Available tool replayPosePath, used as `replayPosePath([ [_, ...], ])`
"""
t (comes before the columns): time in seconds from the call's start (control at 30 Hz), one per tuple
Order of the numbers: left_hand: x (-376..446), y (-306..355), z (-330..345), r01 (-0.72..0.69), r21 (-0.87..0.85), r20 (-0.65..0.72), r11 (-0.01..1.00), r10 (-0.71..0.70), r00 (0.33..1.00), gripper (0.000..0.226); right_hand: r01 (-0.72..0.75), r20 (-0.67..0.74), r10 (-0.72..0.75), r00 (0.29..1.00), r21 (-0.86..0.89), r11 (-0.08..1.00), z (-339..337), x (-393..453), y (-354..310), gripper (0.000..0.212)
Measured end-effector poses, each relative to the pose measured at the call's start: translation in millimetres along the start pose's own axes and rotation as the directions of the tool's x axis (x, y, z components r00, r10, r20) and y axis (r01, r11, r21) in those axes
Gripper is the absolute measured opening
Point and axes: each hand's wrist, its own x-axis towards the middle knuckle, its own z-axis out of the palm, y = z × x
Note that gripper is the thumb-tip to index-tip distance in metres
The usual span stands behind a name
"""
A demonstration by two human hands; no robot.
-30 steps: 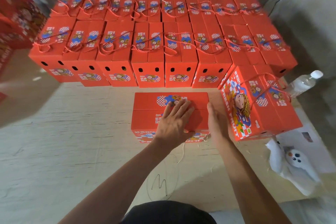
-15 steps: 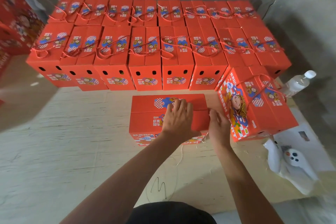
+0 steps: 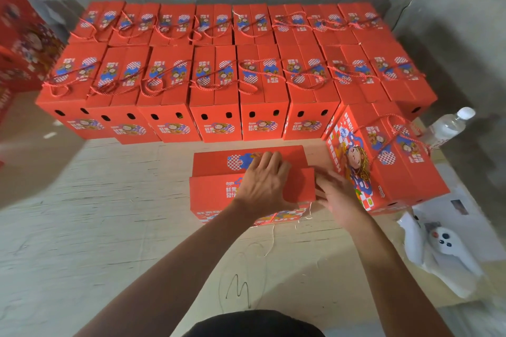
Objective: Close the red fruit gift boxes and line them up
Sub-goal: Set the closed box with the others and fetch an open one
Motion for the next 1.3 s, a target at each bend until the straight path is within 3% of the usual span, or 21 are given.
replayPosePath([
  [0.1, -4, -1, 4, -0.058, 0.008, -0.1, 0.998, 0.059, 0.993, 0.085, -0.098, 0.11, 0.115, 0.987, -0.146, 0.984, -2, 7, -1, 0.038],
  [0.27, -13, -6, 12, -0.076, -0.053, -0.149, 0.996, 0.067, 0.987, 0.088, -0.2, 0.057, 0.219, 0.974, -0.239, 0.95, 5, 19, -5, 0.02],
  [0.43, -16, -5, 17, -0.096, -0.071, -0.23, 0.993, 0.078, 0.97, 0.084, -0.186, 0.075, 0.239, 0.968, -0.425, 0.886, 6, 22, -22, 0.016],
  [0.53, -19, -6, 20, -0.129, -0.069, -0.295, 0.989, 0.103, 0.95, 0.078, 0.031, 0.117, 0.058, 0.991, -0.646, 0.763, 6, 21, -33, 0.02],
  [0.6, -20, -5, 20, -0.142, -0.047, -0.307, 0.989, 0.12, 0.944, 0.076, 0.182, 0.193, -0.043, 0.98, -0.79, 0.585, 3, 21, -42, 0.024],
  [0.67, -21, -4, 17, -0.13, -0.035, -0.289, 0.991, 0.115, 0.95, 0.075, 0.211, 0.236, 0.005, 0.972, -0.88, 0.426, 3, 22, -51, 0.035],
  [0.77, -17, 2, 1, -0.052, -0.064, -0.18, 0.997, 0.04, 0.983, 0.079, 0.046, 0.181, 0.212, 0.96, -0.854, 0.518, 10, 30, -55, 0.028],
  [0.83, -7, 5, -18, 0.081, -0.082, -0.056, 0.993, -0.086, 0.995, 0.079, 0.02, 0.195, 0.282, 0.939, -0.852, 0.523, 14, 34, -60, 0.023],
  [0.93, 4, 10, -41, 0.225, -0.11, 0.083, 0.968, -0.216, 0.973, 0.056, -0.027, 0.223, 0.357, 0.907, -0.816, 0.578, 19, 39, -68, 0.017],
  [1.03, 5, 19, -56, 0.291, -0.245, 0.188, 0.925, -0.25, 0.95, 0.037, -0.06, 0.256, 0.384, 0.887, -0.761, 0.646, 30, 39, -73, 0.036],
  [1.1, 4, 21, -64, 0.34, -0.318, 0.399, 0.885, -0.201, 0.895, 0.037, 0.005, 0.262, 0.392, 0.882, -0.836, 0.548, 37, 37, -74, 0.042],
  [1.17, 9, 16, -73, 0.421, -0.417, 0.636, 0.806, -0.072, 0.768, 0.035, -0.008, 0.155, 0.348, 0.924, -0.905, 0.425, 40, 35, -72, 0.078],
  [1.23, 11, 10, -78, 0.531, -0.46, 0.727, 0.712, -0.042, 0.686, 0.036, -0.028, 0.045, 0.236, 0.971, -0.954, 0.299, 42, 30, -68, 0.12],
  [1.3, 9, 7, -77, 0.577, -0.418, 0.754, 0.702, -0.087, 0.651, 0.053, 0.004, 0.055, 0.194, 0.979, -0.967, 0.253, 46, 23, -59, 0.13],
])
